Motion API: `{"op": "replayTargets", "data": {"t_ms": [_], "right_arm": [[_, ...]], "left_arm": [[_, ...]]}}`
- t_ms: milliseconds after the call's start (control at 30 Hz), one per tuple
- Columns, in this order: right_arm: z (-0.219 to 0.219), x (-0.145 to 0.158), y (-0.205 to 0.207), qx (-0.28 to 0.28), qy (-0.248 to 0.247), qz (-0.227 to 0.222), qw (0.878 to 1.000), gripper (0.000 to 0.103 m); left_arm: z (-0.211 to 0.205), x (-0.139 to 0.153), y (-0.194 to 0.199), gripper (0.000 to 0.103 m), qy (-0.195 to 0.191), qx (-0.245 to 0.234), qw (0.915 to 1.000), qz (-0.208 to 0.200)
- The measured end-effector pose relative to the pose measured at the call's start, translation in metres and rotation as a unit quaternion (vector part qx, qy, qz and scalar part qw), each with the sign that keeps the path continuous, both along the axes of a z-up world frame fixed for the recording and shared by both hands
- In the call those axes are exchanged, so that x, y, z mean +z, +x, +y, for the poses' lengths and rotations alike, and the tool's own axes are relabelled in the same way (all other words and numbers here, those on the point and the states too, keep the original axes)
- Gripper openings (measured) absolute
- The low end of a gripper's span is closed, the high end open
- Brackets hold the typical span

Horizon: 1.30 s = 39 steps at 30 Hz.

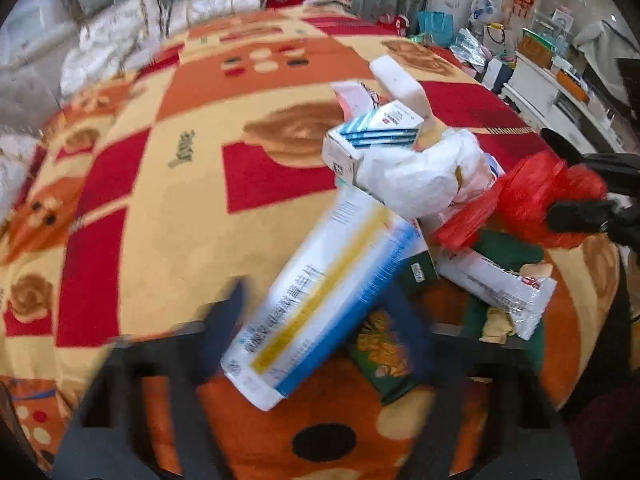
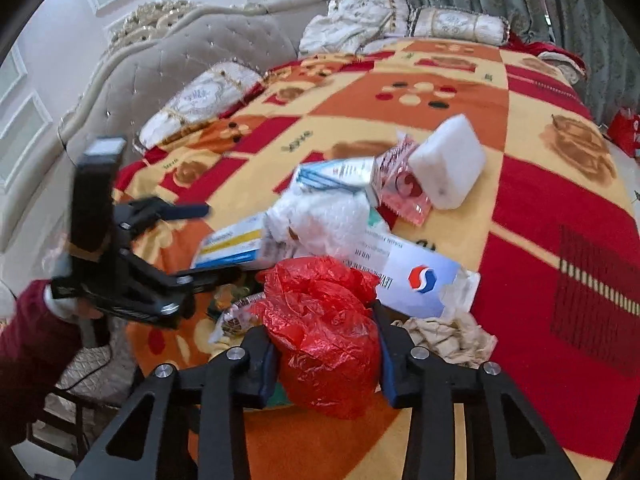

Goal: Collect trash
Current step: 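Grasp the red plastic bag with the right tool while the left tool grasps the white medicine box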

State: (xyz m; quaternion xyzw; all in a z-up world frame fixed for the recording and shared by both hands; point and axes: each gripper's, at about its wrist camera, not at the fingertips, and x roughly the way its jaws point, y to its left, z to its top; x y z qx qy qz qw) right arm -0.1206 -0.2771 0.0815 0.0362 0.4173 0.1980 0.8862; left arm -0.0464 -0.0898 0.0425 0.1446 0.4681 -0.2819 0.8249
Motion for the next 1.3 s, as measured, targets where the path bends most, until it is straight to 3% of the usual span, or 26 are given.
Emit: {"op": "replayTargets", "data": {"t_ms": [133,200,233,300,400,567,600,667,700,733,833,1033,1100,1133,1300], "right_arm": [[-0.016,0.019,-0.009,-0.013,0.015,-0.022,1.000,0.038],[-0.026,0.028,-0.013,-0.023,0.018,-0.032,0.999,0.038],[-0.031,0.031,-0.015,-0.027,0.020,-0.036,0.999,0.038],[-0.044,0.037,-0.022,-0.040,0.021,-0.043,0.998,0.038],[-0.061,0.040,-0.028,-0.060,0.028,-0.047,0.997,0.038],[-0.075,0.043,-0.039,-0.073,0.036,-0.052,0.995,0.038],[-0.076,0.043,-0.042,-0.072,0.036,-0.052,0.995,0.038],[-0.076,0.041,-0.043,-0.070,0.035,-0.049,0.996,0.038],[-0.075,0.040,-0.043,-0.067,0.034,-0.046,0.996,0.038],[-0.073,0.039,-0.041,-0.065,0.034,-0.043,0.996,0.038],[-0.069,0.034,-0.037,-0.062,0.035,-0.039,0.997,0.038],[-0.059,0.031,-0.032,-0.052,0.028,-0.035,0.998,0.038],[-0.061,0.031,-0.032,-0.056,0.028,-0.036,0.997,0.038],[-0.063,0.031,-0.032,-0.058,0.029,-0.037,0.997,0.038],[-0.082,0.036,-0.038,-0.075,0.032,-0.046,0.996,0.038]], "left_arm": [[0.002,0.003,-0.005,0.055,-0.005,0.007,0.9999,0.007],[0.008,0.014,-0.008,0.047,-0.028,0.022,0.9993,0.016],[0.009,0.018,-0.009,0.001,-0.035,0.026,0.9990,0.013],[0.013,0.034,-0.009,0.001,-0.053,0.042,0.9975,0.016],[0.006,0.045,-0.011,0.001,-0.046,0.039,0.9982,0.004],[0.012,0.036,0.001,0.005,-0.047,0.077,0.9958,0.010],[0.017,0.031,0.004,0.011,-0.051,0.090,0.9945,0.016],[0.026,0.022,0.007,0.035,-0.049,0.116,0.9918,0.023],[0.030,0.017,0.009,0.054,-0.046,0.128,0.9903,0.028],[0.034,0.014,0.009,0.058,-0.051,0.134,0.9892,0.032],[0.038,0.007,0.014,0.058,-0.069,0.143,0.9863,0.043],[0.016,-0.015,0.030,0.058,-0.039,0.149,0.9859,0.065],[0.013,-0.019,0.032,0.051,-0.040,0.158,0.9840,0.070],[0.013,-0.017,0.031,0.045,-0.044,0.163,0.9834,0.067],[0.009,0.016,0.016,0.045,-0.057,0.163,0.9841,0.043]]}}
